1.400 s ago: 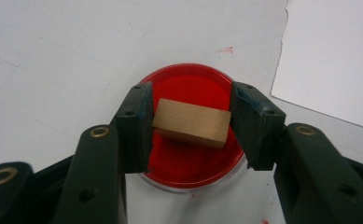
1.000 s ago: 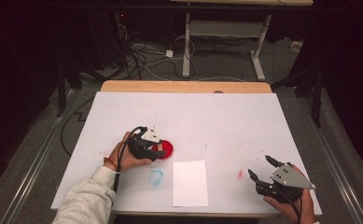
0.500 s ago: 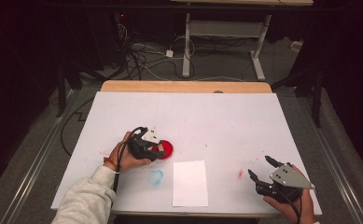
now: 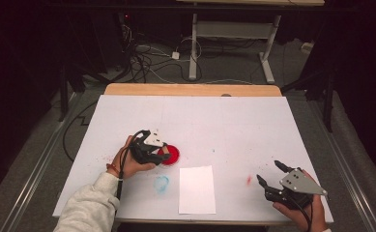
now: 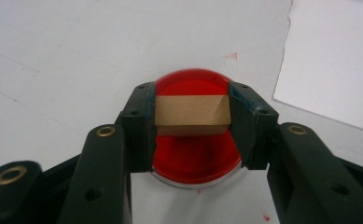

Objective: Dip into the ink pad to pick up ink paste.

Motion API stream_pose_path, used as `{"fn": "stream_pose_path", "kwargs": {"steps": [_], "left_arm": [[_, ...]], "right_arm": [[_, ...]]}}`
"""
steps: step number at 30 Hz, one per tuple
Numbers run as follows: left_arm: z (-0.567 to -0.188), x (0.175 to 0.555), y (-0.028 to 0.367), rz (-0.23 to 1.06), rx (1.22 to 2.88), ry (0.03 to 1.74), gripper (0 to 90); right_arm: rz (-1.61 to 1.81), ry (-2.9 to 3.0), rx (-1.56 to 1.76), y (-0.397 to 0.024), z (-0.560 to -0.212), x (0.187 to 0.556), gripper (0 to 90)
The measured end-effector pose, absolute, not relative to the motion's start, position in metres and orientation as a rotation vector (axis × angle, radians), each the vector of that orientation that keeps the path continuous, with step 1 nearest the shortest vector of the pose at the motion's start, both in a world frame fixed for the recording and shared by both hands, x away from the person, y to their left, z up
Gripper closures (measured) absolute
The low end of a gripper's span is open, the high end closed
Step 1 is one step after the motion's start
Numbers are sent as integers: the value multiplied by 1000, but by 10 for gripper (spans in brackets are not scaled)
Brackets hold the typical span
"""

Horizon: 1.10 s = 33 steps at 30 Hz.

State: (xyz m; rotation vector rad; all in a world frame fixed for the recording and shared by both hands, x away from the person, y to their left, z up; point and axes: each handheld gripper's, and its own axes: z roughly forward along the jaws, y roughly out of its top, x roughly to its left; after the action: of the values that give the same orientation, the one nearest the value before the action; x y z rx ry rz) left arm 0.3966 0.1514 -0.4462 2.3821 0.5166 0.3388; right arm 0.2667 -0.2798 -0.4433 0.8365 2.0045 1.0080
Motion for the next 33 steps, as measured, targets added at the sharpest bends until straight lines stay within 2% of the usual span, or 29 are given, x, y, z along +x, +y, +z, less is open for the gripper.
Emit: {"fn": "stream_pose_path", "kwargs": {"steps": [20,33], "left_arm": [[-406,383,168,446,2289,484,535],[-416,391,158,423,2319,488,535]], "right_arm": [[1006,2005,846,-278,-445,271,287],[1004,2001,850,-279,-445,270,286]]}}
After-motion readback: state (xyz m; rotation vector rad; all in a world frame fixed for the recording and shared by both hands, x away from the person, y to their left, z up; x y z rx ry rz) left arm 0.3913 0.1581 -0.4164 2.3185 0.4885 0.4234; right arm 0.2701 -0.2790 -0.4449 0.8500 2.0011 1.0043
